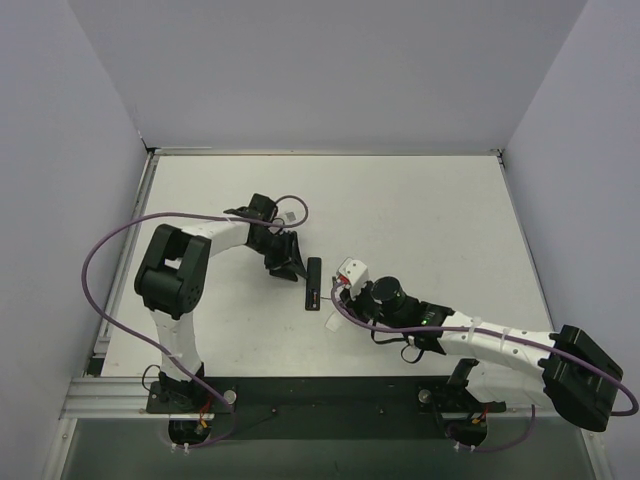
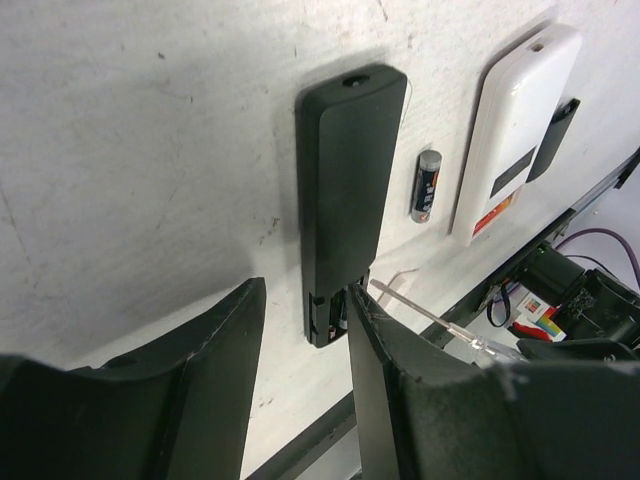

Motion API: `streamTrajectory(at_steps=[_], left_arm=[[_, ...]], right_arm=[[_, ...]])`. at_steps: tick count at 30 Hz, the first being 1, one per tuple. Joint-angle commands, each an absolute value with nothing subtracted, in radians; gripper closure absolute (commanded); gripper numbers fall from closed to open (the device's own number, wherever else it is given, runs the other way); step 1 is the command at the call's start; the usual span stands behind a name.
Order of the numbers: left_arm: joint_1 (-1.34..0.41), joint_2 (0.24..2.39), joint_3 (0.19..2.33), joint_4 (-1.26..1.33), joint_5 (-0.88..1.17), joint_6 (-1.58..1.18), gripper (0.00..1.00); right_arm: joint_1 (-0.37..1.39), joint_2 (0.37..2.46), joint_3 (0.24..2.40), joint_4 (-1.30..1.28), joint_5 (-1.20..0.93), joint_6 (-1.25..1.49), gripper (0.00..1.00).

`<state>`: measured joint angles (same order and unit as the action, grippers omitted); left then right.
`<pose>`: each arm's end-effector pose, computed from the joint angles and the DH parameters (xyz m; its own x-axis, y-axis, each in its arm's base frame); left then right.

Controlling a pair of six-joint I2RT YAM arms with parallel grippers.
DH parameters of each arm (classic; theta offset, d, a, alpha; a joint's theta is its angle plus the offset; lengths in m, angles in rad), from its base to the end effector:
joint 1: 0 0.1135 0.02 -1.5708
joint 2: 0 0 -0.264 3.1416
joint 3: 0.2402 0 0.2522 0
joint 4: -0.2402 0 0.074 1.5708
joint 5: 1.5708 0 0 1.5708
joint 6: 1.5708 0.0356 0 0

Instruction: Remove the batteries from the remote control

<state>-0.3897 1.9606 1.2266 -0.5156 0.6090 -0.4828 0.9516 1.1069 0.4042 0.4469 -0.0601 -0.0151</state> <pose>0.3391 -0.1613 0.1402 -0.9996 -0.0011 -0.0276 0.0165 0.7786 -0.6273 0.1338 0.1914 0.2094 -0.1341 -0.2140 -0.9676 -0.8487 0.5289 0.0006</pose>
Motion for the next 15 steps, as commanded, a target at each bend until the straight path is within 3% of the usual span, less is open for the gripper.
streamTrajectory(at_steps=[1,15], left_arm=[[-0.387,1.885,1.195,-0.538,0.607,-0.445,0.52],[-0.396,1.913,1.123,-0.404,0.773,-0.505,0.55]], right_arm=[[0.959,1.089,0.471,0.405,-0.078,-0.121,1.00],[0.936,1.135,0.592,0.244,-0.290,-0.364,1.00]])
